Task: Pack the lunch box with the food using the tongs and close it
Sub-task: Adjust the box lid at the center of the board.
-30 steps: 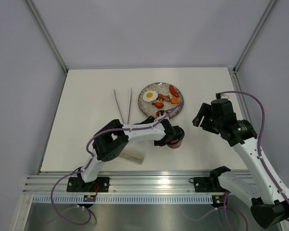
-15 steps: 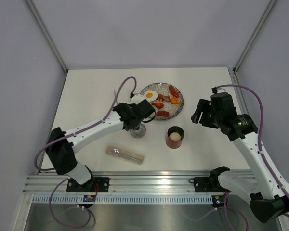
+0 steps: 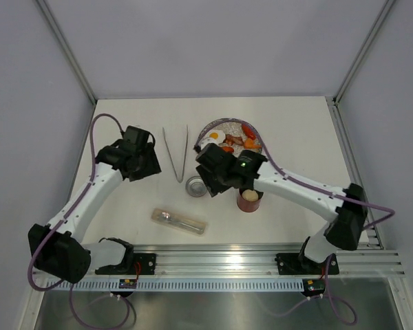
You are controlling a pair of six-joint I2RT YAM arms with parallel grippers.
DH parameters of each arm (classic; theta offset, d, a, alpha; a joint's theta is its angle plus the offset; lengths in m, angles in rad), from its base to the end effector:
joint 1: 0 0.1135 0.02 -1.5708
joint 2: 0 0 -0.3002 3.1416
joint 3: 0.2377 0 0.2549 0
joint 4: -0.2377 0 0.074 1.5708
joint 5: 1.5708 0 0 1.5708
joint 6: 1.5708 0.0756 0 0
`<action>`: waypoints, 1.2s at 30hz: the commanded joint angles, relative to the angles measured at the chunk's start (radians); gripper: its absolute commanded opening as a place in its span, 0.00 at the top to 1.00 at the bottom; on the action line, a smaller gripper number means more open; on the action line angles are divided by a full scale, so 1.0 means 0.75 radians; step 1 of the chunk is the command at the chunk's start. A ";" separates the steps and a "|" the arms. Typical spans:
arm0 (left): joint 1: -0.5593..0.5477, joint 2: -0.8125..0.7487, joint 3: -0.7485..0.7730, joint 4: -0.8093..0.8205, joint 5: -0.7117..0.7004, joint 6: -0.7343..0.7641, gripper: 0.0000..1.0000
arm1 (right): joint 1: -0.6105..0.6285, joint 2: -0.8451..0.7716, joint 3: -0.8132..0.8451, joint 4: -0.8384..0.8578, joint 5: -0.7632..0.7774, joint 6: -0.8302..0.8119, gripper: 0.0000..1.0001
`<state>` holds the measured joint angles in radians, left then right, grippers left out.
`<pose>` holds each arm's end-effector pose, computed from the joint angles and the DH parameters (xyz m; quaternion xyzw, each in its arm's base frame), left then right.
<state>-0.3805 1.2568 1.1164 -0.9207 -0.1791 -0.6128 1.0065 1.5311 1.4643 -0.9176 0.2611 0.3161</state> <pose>0.2403 -0.0816 0.2943 -0.1341 0.9547 -0.0436 0.2620 0.1987 0.2774 0.3343 -0.2858 0.9059 0.0776 0.3027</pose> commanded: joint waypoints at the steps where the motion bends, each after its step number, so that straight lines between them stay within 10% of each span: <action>1: 0.125 -0.123 0.039 -0.032 0.106 0.046 0.40 | 0.085 0.141 0.115 0.090 0.039 -0.065 0.45; 18: 0.266 -0.285 -0.067 -0.028 0.149 0.058 0.41 | 0.169 0.764 0.375 0.248 -0.019 -0.190 0.42; 36: 0.270 -0.330 -0.141 -0.006 0.194 0.071 0.42 | 0.147 0.828 0.351 0.320 0.079 -0.194 0.54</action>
<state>-0.1833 1.0317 1.0214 -0.9497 -0.0692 -0.5751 1.1263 2.1857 1.7092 -0.7036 0.2924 0.1787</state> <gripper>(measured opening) 0.586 0.463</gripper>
